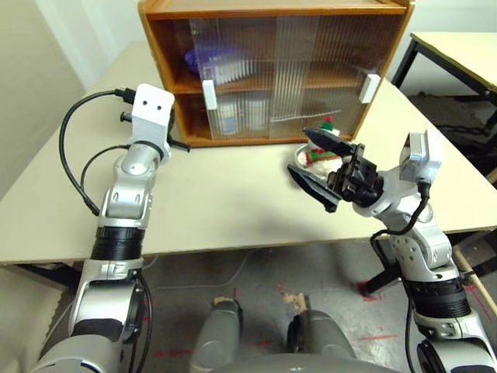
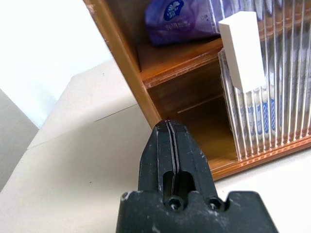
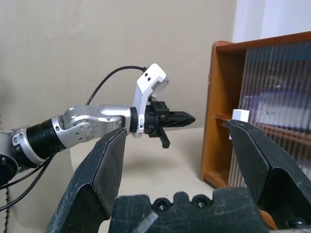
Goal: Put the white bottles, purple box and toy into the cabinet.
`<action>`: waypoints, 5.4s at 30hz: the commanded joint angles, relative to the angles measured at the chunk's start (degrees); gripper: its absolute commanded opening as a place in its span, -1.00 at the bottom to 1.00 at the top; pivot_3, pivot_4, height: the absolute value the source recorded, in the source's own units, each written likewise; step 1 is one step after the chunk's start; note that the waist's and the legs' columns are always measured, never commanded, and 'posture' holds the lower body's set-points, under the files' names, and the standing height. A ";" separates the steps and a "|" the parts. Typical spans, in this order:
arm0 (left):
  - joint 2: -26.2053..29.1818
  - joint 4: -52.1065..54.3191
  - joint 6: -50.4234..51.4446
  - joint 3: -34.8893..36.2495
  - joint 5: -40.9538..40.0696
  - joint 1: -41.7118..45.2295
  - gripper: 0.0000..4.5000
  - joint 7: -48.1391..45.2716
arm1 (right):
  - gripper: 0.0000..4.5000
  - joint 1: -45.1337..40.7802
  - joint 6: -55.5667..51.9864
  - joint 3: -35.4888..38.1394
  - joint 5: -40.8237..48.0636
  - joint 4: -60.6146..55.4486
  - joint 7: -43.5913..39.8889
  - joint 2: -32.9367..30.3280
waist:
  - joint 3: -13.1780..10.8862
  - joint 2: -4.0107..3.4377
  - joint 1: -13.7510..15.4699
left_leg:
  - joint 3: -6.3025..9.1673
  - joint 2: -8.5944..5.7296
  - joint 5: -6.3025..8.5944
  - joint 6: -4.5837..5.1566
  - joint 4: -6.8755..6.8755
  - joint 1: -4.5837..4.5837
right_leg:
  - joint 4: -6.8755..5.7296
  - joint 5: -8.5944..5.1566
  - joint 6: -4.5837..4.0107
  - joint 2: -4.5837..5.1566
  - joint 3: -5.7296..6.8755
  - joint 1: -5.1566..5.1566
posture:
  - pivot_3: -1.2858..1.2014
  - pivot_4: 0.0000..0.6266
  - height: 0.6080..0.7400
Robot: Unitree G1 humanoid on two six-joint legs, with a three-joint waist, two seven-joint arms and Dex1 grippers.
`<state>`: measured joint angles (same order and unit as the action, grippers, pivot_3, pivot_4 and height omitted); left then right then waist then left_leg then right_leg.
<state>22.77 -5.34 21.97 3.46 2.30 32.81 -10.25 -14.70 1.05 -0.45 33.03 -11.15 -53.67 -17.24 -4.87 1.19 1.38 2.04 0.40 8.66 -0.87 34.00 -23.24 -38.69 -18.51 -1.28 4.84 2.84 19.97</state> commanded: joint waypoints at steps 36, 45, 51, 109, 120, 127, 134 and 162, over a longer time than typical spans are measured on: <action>1.77 -8.78 -6.71 1.23 2.84 3.55 -0.98 3.06 | 1.00 1.40 -0.89 0.11 0.23 -0.81 0.71 -1.64 | -0.13 0.46 -0.36 | -2.19 0.67 -0.49 0.66 0.11 -0.31 | 0.92 0.78 1.66 -0.91 -1.99 0.46 | 0.08 -0.90 1.00; 0.64 -6.90 -9.79 2.66 -4.23 4.49 -0.81 -4.43 | 1.00 0.30 -1.36 3.07 0.50 1.19 2.55 -2.20 | -0.11 0.52 -0.42 | -2.75 1.17 -0.49 0.66 0.11 -0.17 | 0.92 0.94 1.42 -1.15 -2.14 0.58 | 0.07 -0.92 1.00; -1.40 -2.54 -11.47 4.20 -15.11 0.12 0.12 -15.60 | 1.00 0.16 -1.36 9.39 -1.64 5.61 6.78 -5.55 | 0.00 0.69 -0.45 | -2.98 1.16 -0.49 0.66 0.11 -0.17 | 0.99 0.96 1.39 -1.06 -2.25 0.56 | 0.05 -0.92 1.00; 4.88 13.84 -3.52 5.61 -28.73 -19.85 1.00 -31.01 | -0.99 -49.03 7.15 16.09 -23.38 82.99 28.11 -9.11 | 0.06 0.78 -0.90 | -4.26 1.36 -0.52 1.14 0.07 -0.19 | 1.01 1.60 1.31 -1.14 -3.48 1.20 | 0.17 -0.92 1.00; 5.53 16.17 -3.64 6.79 -29.32 -22.93 1.00 -30.66 | -0.99 -50.09 7.33 16.34 -24.56 84.72 28.97 -8.25 | 0.05 0.76 0.25 | -4.29 1.35 -0.55 1.18 0.05 -0.38 | 0.99 1.63 1.27 -1.10 -3.49 1.39 | 0.20 -0.90 1.00; 5.71 16.68 -2.81 6.82 -29.37 -22.74 1.00 -30.36 | -0.99 -50.55 7.92 16.17 -25.60 85.05 30.39 -8.75 | 0.04 0.74 0.59 | -4.29 1.39 -0.54 1.18 0.06 -0.38 | 0.99 1.65 1.22 -1.02 -3.48 1.42 | 0.20 -0.89 1.00; 6.03 17.37 -1.03 6.54 -29.74 -21.35 1.00 -29.71 | -0.99 -50.45 8.16 15.95 -26.40 84.94 30.64 -8.55 | 0.02 0.72 0.99 | -4.29 1.38 -0.54 1.18 0.05 -0.38 | 0.99 1.65 1.21 -1.02 -3.49 1.43 | 0.20 -0.87 1.00; 5.68 16.64 -0.94 5.48 -29.99 -20.54 1.00 -31.12 | -0.99 -48.37 11.11 17.38 -25.51 81.89 33.78 -8.39 | -0.10 0.58 0.94 | -4.29 1.37 -0.55 1.19 0.05 -0.51 | 1.02 1.63 1.19 -1.07 -3.46 1.51 | 0.16 -0.87 1.00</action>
<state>28.20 12.30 21.55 9.99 -27.98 11.91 -40.66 -63.95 11.55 16.78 7.13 71.38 -20.14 -25.91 -4.96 1.77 2.32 -2.26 1.77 8.11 0.32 34.05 -23.76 -37.67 -16.88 -0.09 3.77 -0.62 21.48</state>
